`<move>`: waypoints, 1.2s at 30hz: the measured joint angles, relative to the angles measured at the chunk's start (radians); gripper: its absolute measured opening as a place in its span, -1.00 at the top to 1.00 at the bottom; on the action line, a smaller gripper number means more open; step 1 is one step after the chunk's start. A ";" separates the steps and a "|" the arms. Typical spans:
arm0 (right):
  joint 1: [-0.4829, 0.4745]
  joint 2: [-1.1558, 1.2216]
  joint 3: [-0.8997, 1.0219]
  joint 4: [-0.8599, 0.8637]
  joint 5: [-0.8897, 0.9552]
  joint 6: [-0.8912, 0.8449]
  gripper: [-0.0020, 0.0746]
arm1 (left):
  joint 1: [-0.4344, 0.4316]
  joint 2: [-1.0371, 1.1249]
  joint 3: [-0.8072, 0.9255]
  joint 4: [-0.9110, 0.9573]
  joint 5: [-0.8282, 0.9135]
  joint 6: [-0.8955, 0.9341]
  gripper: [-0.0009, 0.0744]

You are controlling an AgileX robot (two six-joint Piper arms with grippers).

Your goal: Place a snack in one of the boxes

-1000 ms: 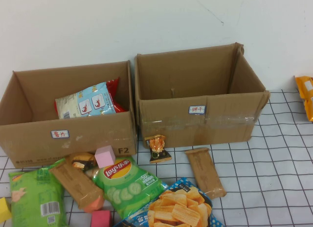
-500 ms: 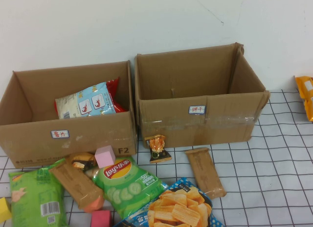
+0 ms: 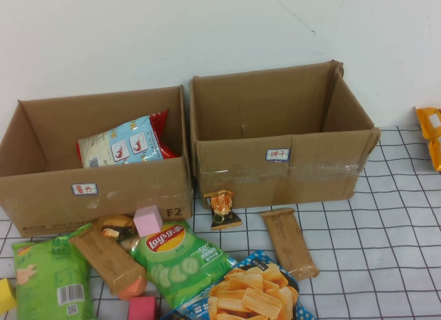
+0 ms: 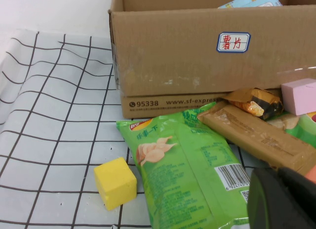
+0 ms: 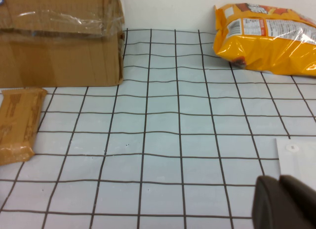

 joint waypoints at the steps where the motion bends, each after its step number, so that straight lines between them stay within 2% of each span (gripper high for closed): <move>1: 0.000 0.000 0.000 0.000 0.000 0.000 0.95 | 0.000 0.000 0.000 0.000 0.000 0.000 0.98; 6: 0.000 0.000 0.000 0.000 0.000 0.000 0.95 | 0.000 0.000 0.000 -0.041 -0.003 0.000 0.98; 9: 0.000 0.000 0.000 0.000 0.000 0.000 0.95 | 0.000 0.000 0.002 -0.175 -0.028 -0.014 0.98; 12: 0.000 0.000 0.000 0.000 0.000 0.000 0.95 | 0.000 0.000 0.004 -0.488 -0.081 -0.108 0.98; 15: 0.000 0.000 0.000 0.000 0.000 0.000 0.95 | 0.000 0.000 0.004 -0.877 -0.144 -0.187 0.98; 17: 0.000 0.000 0.000 0.000 0.000 0.000 0.95 | 0.000 0.000 0.004 -1.009 -0.206 -0.180 0.98; 19: 0.000 0.000 0.000 0.000 0.000 0.000 0.95 | 0.000 0.000 0.004 -1.051 -0.278 -0.152 0.98; 22: 0.000 0.000 0.000 0.000 0.000 0.000 0.95 | 0.000 0.000 0.004 -1.089 -0.347 -0.125 0.98; 26: 0.000 0.000 0.000 0.000 0.000 0.000 0.95 | 0.000 0.000 0.004 -1.061 -0.334 -0.041 0.98; 31: 0.000 0.000 0.000 0.000 0.000 0.000 0.95 | 0.000 0.020 -0.112 -0.892 -0.105 0.201 0.98; 36: 0.000 0.000 0.000 0.000 0.000 0.000 0.95 | 0.000 0.195 -0.313 -0.620 0.130 0.270 0.98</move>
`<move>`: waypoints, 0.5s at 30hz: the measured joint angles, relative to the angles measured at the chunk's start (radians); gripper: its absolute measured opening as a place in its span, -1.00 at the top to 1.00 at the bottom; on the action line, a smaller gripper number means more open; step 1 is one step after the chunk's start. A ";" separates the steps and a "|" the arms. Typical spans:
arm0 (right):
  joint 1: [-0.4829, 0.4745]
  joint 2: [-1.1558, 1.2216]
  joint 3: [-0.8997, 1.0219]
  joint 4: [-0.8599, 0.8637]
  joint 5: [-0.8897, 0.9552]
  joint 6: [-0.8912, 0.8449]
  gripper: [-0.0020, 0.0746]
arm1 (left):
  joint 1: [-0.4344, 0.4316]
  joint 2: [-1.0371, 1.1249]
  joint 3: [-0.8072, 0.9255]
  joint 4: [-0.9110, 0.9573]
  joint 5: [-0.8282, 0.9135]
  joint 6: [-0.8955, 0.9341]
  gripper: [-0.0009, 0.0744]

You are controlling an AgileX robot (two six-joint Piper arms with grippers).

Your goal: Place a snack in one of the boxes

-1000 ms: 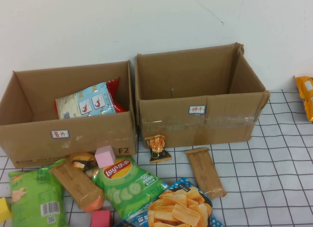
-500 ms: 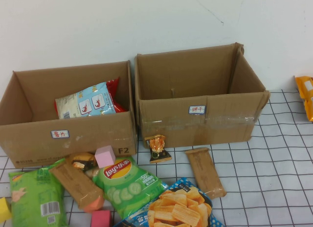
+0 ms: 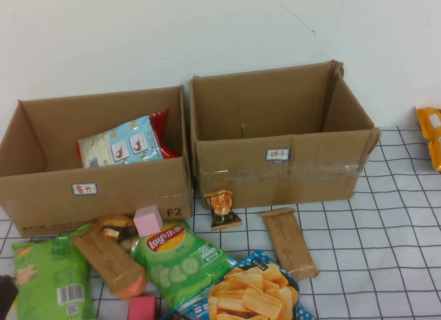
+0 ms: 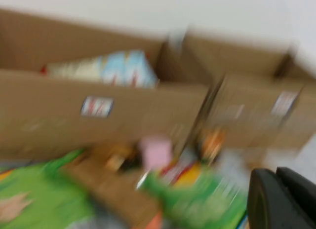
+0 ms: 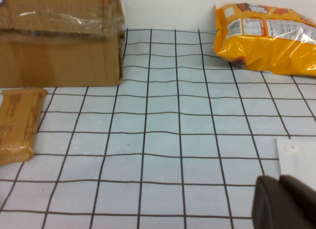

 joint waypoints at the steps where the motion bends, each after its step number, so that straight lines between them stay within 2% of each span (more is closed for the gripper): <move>1: 0.000 0.000 0.000 0.000 0.000 0.000 0.95 | 0.000 0.049 -0.032 0.062 0.050 0.002 0.98; 5: 0.000 0.000 0.000 0.000 0.000 0.000 0.95 | 0.000 0.238 -0.174 0.281 0.197 0.016 0.98; 9: 0.000 0.000 0.000 0.000 0.000 0.000 0.95 | 0.000 0.458 -0.280 0.492 0.272 0.007 0.98; 12: 0.000 0.000 0.000 0.000 0.000 0.000 0.95 | 0.000 0.584 -0.324 0.534 0.284 -0.003 0.97; 15: 0.000 0.000 0.000 0.000 0.000 0.000 0.95 | 0.000 0.692 -0.353 0.544 0.298 -0.005 0.81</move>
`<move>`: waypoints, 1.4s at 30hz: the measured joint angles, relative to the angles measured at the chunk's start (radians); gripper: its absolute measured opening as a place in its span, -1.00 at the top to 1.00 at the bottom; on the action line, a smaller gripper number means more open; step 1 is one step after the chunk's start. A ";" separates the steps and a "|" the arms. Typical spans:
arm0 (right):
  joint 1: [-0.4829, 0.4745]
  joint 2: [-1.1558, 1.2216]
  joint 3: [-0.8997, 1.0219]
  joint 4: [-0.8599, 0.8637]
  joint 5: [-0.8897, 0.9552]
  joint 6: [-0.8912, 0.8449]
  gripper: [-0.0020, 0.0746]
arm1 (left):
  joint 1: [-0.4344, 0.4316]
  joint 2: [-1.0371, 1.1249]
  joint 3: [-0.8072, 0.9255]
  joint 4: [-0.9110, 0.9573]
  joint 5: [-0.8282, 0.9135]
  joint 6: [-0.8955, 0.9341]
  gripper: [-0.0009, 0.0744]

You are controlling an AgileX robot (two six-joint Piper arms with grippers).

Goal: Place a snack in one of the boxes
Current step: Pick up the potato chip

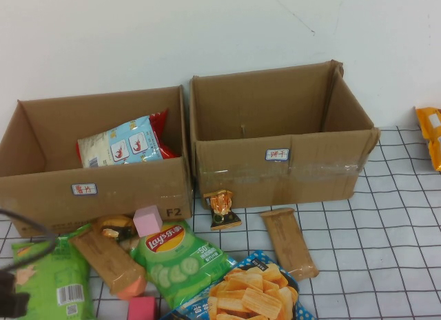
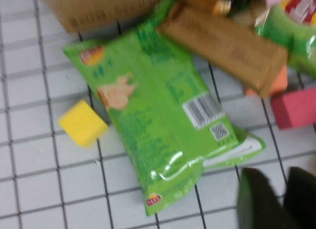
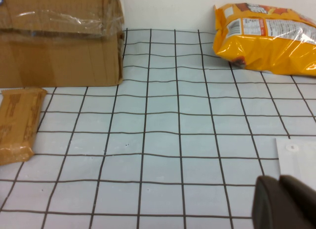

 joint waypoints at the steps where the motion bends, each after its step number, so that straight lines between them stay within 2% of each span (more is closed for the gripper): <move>1: 0.000 0.000 0.000 0.000 0.000 0.000 0.95 | 0.000 0.036 -0.007 0.000 0.002 0.000 0.69; 5: 0.000 0.000 0.000 0.000 0.000 0.000 0.95 | -0.024 0.153 -0.016 -0.035 0.006 0.060 0.03; 7: 0.000 0.000 0.000 0.000 0.000 0.000 0.95 | -0.074 0.203 -0.016 -0.040 0.006 0.090 -0.16; 10: 0.000 0.000 0.000 0.000 0.000 0.000 0.95 | -0.165 0.273 -0.016 0.017 0.006 0.080 -0.27; 16: 0.000 0.000 0.000 0.000 0.000 0.000 0.95 | -0.325 0.427 -0.019 0.259 -0.016 -0.091 -0.31; 23: 0.000 0.000 0.000 0.000 0.000 0.000 0.95 | -0.444 0.583 -0.025 0.459 -0.079 -0.114 -0.33; 30: 0.000 0.000 0.000 0.000 0.000 -0.005 0.95 | -0.460 0.693 -0.025 0.558 -0.107 -0.161 -0.33; 42: 0.000 0.000 0.000 0.000 0.000 0.000 0.95 | -0.460 0.805 -0.027 0.839 -0.230 -0.279 -0.33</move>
